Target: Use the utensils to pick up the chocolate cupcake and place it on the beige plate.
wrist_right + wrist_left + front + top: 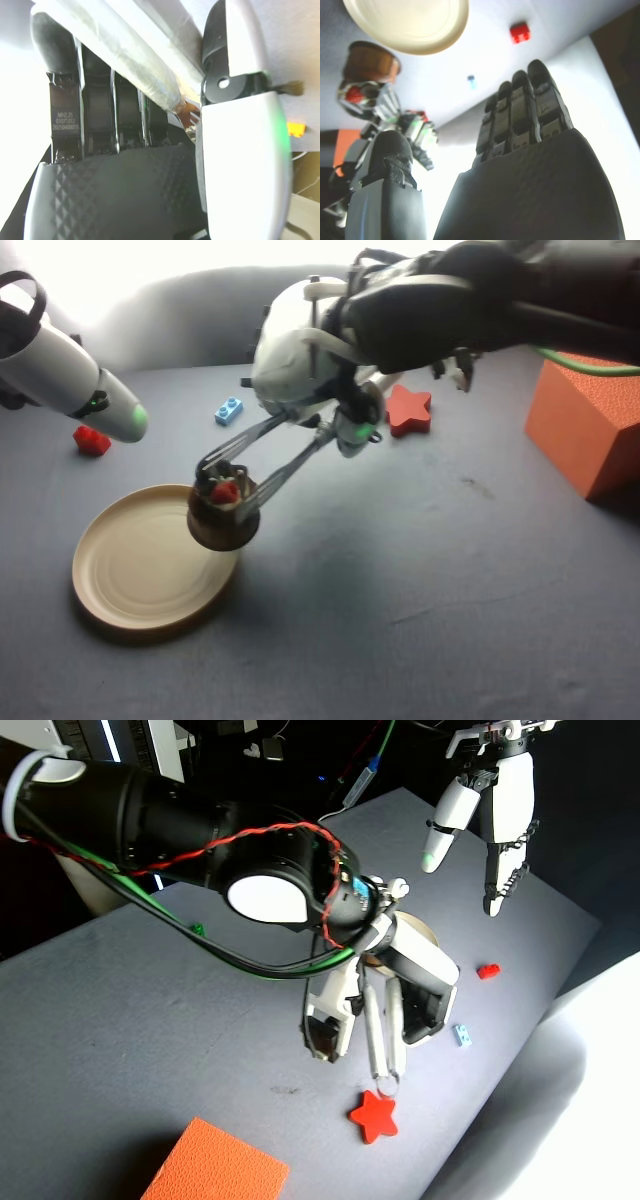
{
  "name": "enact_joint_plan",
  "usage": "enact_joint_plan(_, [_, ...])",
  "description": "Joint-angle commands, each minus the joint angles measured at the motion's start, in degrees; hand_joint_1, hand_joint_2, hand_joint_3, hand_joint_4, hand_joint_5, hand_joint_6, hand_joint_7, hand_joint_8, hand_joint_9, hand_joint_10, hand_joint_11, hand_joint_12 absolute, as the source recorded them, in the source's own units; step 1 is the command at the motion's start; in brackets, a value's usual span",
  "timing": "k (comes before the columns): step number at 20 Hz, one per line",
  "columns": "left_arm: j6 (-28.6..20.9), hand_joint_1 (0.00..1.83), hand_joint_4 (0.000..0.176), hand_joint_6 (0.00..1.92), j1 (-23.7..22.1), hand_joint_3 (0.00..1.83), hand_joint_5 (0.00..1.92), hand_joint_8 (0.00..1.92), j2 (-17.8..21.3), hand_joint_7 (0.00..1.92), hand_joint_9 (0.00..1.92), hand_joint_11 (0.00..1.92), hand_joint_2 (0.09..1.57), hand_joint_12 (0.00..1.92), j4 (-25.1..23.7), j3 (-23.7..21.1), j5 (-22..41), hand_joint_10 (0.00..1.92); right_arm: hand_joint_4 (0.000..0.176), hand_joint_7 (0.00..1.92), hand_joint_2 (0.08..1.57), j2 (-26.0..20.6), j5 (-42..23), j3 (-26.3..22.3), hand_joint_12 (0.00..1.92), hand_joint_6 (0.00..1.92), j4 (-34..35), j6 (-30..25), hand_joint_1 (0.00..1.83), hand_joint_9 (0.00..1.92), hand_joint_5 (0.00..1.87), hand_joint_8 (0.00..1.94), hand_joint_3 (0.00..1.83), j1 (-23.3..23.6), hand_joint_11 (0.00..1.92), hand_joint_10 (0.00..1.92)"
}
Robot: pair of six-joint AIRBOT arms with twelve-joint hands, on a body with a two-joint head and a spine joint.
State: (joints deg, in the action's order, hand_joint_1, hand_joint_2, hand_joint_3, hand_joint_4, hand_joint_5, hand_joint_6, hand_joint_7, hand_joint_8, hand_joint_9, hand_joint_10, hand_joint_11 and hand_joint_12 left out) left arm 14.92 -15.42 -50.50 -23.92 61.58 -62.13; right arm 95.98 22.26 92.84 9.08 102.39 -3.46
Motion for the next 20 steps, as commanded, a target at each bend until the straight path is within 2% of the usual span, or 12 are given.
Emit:
enact_joint_plan(1, [-0.2, 0.31, 0.000, 0.00, -0.3, 0.00, 0.04, 0.00, 0.3, 0.07, 0.09, 0.00, 1.15, 0.31, -2.3, 0.2, 2.2, 0.00, 0.000, 0.74, 1.20, 0.9, -5.3, 0.9, 1.38, 1.02, 0.1, 0.2, 1.36, 0.82, 0.77, 1.46, 0.00, 0.8, 0.95, 1.46])
enact_joint_plan(4, [-0.2, 0.32, 0.000, 0.00, -0.3, 0.00, 0.03, 0.00, 0.1, 0.06, 0.10, 0.00, 1.15, 0.31, -2.3, 0.3, 2.2, 0.00, 0.000, 0.76, 1.19, 3.7, -6.4, 3.6, 1.37, 1.00, 0.1, 2.1, 1.36, 0.82, 0.80, 1.42, 0.00, -0.1, 0.95, 1.46])
enact_joint_plan(10, [-0.3, 0.32, 0.000, 0.00, -0.3, 0.00, 0.03, 0.00, -0.2, 0.06, 0.10, 0.00, 1.15, 0.30, -2.3, 0.2, 2.2, 0.00, 0.000, 0.74, 1.21, 6.4, -8.3, 4.2, 1.38, 1.01, 0.1, 3.9, 1.36, 0.81, 0.77, 1.46, 0.00, -1.2, 0.95, 1.49])
enact_joint_plan(11, [-0.3, 0.32, 0.000, 0.00, -0.4, 0.00, 0.03, 0.00, -0.2, 0.06, 0.10, 0.00, 1.15, 0.30, -2.3, 0.1, 2.2, 0.00, 0.000, 0.74, 1.21, 6.7, -8.7, 4.2, 1.38, 1.01, 0.1, 4.2, 1.36, 0.81, 0.77, 1.46, 0.00, -1.5, 0.95, 1.49])
enact_joint_plan(12, [-0.3, 0.33, 0.000, 0.00, -0.4, 0.00, 0.03, 0.00, -0.2, 0.05, 0.08, 0.00, 1.15, 0.26, -2.3, 0.1, 2.2, 0.00, 0.000, 0.77, 1.18, 7.0, -9.0, 4.2, 1.35, 0.99, 0.1, 4.5, 1.36, 0.85, 0.82, 1.38, 0.00, -1.8, 0.96, 1.44])
enact_joint_plan(13, [-0.3, 0.32, 0.000, 0.00, -0.4, 0.00, 0.02, 0.00, -0.2, 0.04, 0.07, 0.00, 1.15, 0.22, -2.3, 0.1, 2.2, 0.00, 0.000, 0.76, 1.19, 7.1, -9.2, 4.2, 1.34, 0.98, 0.1, 4.9, 1.36, 0.84, 0.81, 1.40, 0.00, -2.0, 0.96, 1.45])
enact_joint_plan(15, [-0.3, 0.31, 0.000, 0.00, -0.4, 0.00, 0.03, 0.00, -0.2, 0.05, 0.08, 0.00, 1.15, 0.26, -2.3, 0.1, 2.2, 0.00, 0.000, 0.74, 1.21, 7.2, -9.9, 4.2, 1.37, 1.04, 0.1, 5.6, 1.35, 0.80, 0.75, 1.48, 0.00, -2.5, 0.97, 1.49])
enact_joint_plan(20, [-0.3, 0.31, 0.000, 0.00, -0.4, 0.00, 0.03, 0.00, -0.2, 0.06, 0.09, 0.00, 1.15, 0.24, -2.3, 0.0, 1.9, 0.00, 0.000, 0.76, 1.20, 7.3, -10.4, 4.2, 1.41, 1.07, 0.1, 6.1, 1.36, 0.82, 0.76, 1.41, 0.00, -2.8, 0.94, 1.48])
